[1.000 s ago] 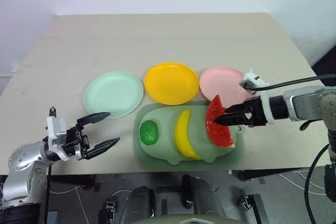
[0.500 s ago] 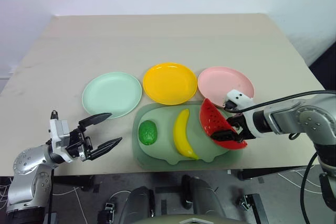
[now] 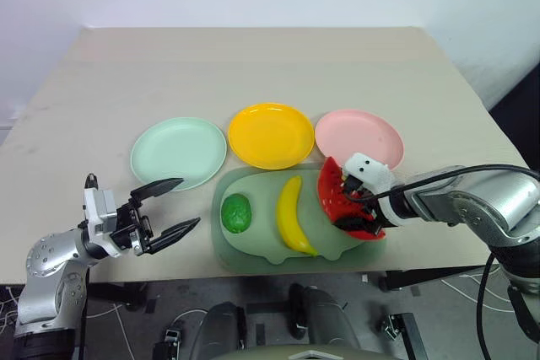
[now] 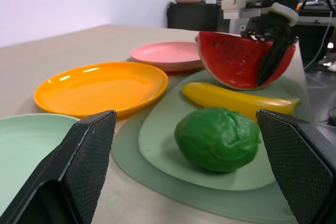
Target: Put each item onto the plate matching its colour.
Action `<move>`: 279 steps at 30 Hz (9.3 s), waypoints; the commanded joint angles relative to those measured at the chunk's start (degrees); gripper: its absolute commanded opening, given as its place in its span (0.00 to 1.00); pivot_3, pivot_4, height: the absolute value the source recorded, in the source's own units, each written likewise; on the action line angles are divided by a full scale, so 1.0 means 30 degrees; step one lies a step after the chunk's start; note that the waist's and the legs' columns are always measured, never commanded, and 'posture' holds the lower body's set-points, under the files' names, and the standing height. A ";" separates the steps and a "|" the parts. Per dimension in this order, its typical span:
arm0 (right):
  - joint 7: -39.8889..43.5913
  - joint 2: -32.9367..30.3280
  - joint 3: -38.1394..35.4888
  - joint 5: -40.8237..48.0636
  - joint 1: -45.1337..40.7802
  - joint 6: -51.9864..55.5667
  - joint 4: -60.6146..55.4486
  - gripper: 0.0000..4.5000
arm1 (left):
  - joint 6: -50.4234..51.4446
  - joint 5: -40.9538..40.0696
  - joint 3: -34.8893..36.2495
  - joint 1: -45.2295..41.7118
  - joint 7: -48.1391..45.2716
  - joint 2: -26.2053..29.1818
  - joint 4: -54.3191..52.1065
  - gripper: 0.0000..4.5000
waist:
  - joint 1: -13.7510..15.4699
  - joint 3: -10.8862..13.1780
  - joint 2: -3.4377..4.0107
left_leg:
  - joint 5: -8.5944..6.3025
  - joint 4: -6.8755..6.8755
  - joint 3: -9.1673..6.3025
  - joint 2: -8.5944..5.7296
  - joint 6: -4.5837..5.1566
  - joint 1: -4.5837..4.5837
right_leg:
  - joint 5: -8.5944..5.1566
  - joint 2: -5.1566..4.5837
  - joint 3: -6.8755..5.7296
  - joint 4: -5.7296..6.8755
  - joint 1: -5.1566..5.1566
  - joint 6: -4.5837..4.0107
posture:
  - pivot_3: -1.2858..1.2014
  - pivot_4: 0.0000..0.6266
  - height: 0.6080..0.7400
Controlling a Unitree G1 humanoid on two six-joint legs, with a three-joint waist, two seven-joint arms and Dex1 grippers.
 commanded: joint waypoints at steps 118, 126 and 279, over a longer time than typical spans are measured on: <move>1.8547 0.4515 0.2244 -1.1792 -0.3283 -2.6205 0.8748 0.99 | -0.0669 0.0028 -0.0120 -0.0496 -0.0229 0.0584 0.0467 1.00 | 0.0095 0.0161 0.0285 | 0.0085 0.0017 0.0058 -0.0059 -0.0150 -0.0085 | 0.0050 -0.0019 -0.0039 0.0044 -0.0069 0.0074 | 0.52 0.24 0.97; 1.8895 0.5901 0.3509 -1.3165 -0.3681 -2.9302 1.0842 0.99 | -0.0771 0.0093 -0.0094 -0.0209 -0.0382 0.0692 0.0383 1.00 | 0.0080 0.0161 0.0286 | 0.0086 0.0018 0.0057 -0.0061 -0.0152 -0.0082 | 0.0050 -0.0013 -0.0039 0.0048 -0.0067 0.0073 | 0.52 0.24 0.97; 1.5818 0.2160 -1.0883 -0.4556 0.9236 -2.9266 1.0025 0.99 | 2.7398 0.0122 -0.6685 -0.6336 2.0925 -0.2905 -1.3264 1.00 | 0.0215 0.0179 0.0283 | 0.0031 -0.0021 -0.0080 -0.0095 -0.0051 0.0200 | 0.0035 0.0007 0.0016 0.0009 0.0228 0.0073 | 0.52 0.24 0.97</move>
